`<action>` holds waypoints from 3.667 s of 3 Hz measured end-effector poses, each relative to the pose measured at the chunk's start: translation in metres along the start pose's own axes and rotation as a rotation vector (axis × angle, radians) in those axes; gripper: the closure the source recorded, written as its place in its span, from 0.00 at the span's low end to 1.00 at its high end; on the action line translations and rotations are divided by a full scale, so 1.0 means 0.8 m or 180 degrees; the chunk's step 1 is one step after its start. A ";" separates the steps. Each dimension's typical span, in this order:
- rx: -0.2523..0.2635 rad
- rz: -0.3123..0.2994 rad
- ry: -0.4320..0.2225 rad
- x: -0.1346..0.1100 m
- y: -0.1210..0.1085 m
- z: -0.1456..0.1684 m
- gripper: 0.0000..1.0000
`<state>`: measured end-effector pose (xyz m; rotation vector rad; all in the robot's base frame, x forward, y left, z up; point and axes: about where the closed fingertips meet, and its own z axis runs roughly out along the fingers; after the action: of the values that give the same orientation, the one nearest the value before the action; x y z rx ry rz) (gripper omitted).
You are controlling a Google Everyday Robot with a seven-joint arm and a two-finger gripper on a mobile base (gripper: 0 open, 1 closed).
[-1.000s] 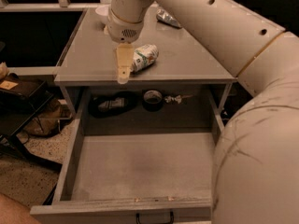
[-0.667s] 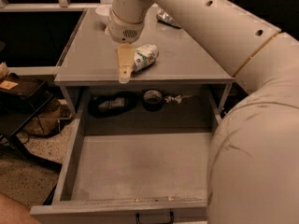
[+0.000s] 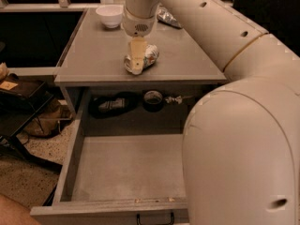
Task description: Place 7up can into top drawer
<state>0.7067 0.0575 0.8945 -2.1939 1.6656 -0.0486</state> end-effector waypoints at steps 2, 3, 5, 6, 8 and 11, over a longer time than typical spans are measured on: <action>0.0132 0.0353 0.0293 0.084 -0.019 -0.012 0.00; 0.0067 0.0425 0.0274 0.102 -0.016 0.001 0.00; -0.0113 0.0399 0.0117 0.100 -0.018 0.039 0.00; -0.0255 0.0388 0.0012 0.095 -0.014 0.057 0.19; -0.0259 0.0389 0.0004 0.095 -0.014 0.058 0.65; 0.0698 0.0782 -0.0171 0.100 0.008 -0.088 1.00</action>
Offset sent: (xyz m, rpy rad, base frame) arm 0.0423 -0.0966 0.0036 -0.0571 -0.0304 -0.2074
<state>0.7067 -0.0385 0.9417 -1.8051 1.7946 -0.0999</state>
